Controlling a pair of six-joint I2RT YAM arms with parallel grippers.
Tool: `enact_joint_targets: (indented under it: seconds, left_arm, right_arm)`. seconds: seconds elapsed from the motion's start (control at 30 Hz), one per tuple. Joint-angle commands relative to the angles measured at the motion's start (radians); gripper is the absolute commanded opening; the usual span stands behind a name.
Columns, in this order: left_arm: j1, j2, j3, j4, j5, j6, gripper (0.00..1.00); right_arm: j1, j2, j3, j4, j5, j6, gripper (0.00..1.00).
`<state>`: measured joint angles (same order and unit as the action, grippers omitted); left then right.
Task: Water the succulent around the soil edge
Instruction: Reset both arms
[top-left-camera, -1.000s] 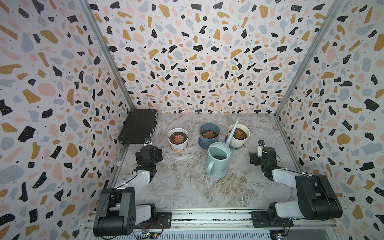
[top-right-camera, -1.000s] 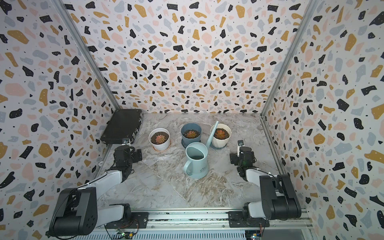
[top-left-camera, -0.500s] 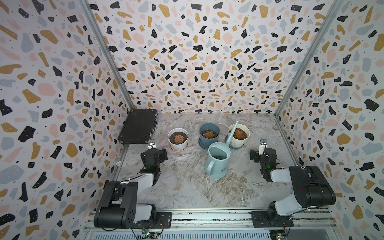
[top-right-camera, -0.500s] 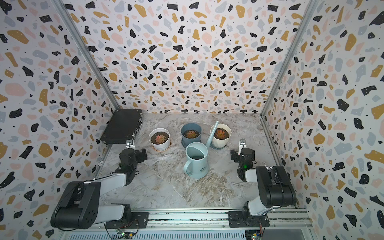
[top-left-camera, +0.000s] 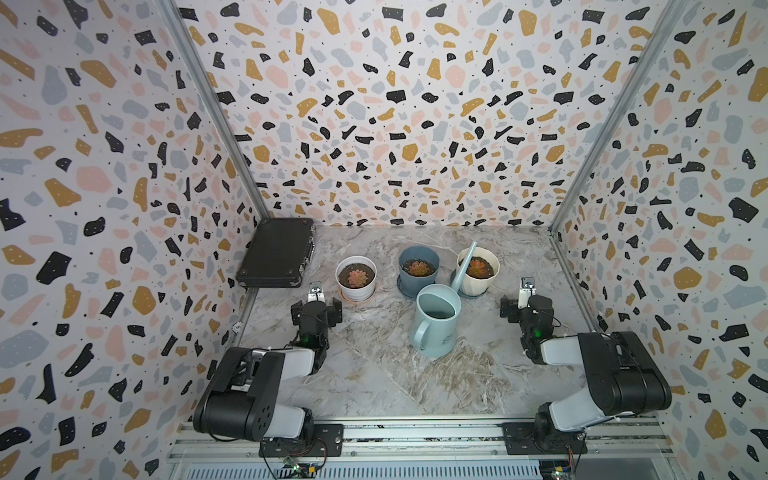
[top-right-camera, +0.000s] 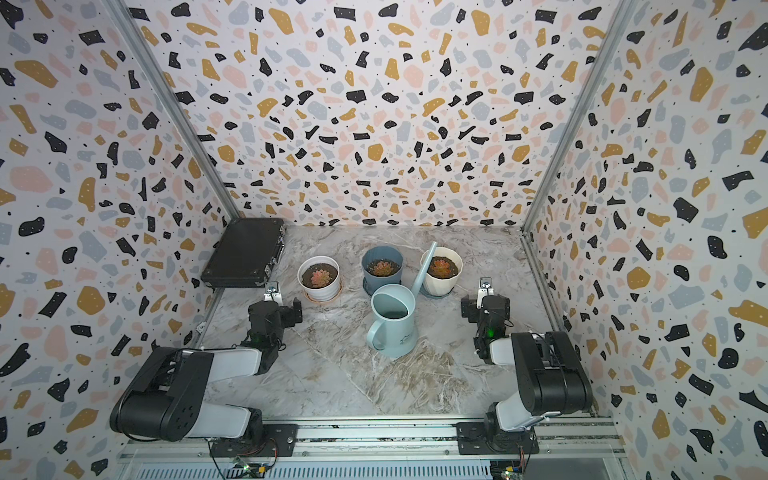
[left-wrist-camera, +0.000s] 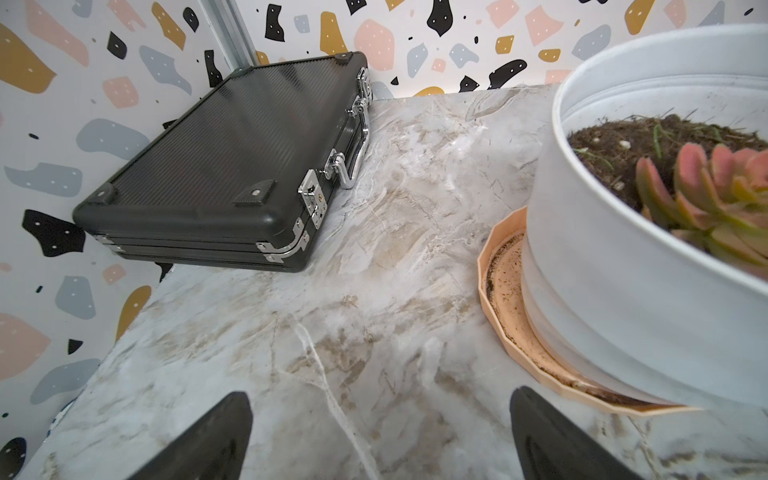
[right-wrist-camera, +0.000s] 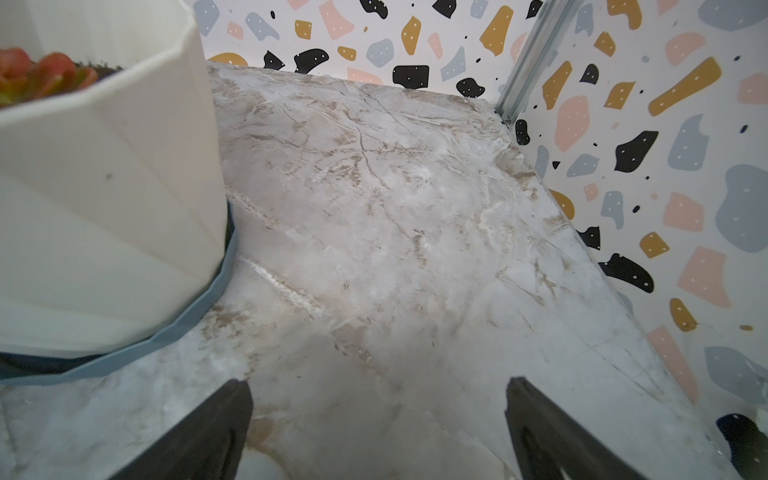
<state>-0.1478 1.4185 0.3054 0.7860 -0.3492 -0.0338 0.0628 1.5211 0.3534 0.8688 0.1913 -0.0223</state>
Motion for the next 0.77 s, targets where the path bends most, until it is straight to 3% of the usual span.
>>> enact_joint_targets:
  seconds: [0.0, 0.73]
  left_arm:
    - [0.001, -0.008, 0.009, 0.038, -0.011, 0.014, 0.99]
    - [0.002, -0.010, 0.011, 0.031, -0.008, 0.013, 0.99]
  right_arm:
    - [-0.004, -0.010, -0.007, 0.024, 0.006, 0.011, 1.00]
    - [-0.003, -0.010, -0.007, 0.025, 0.006, 0.011, 1.00]
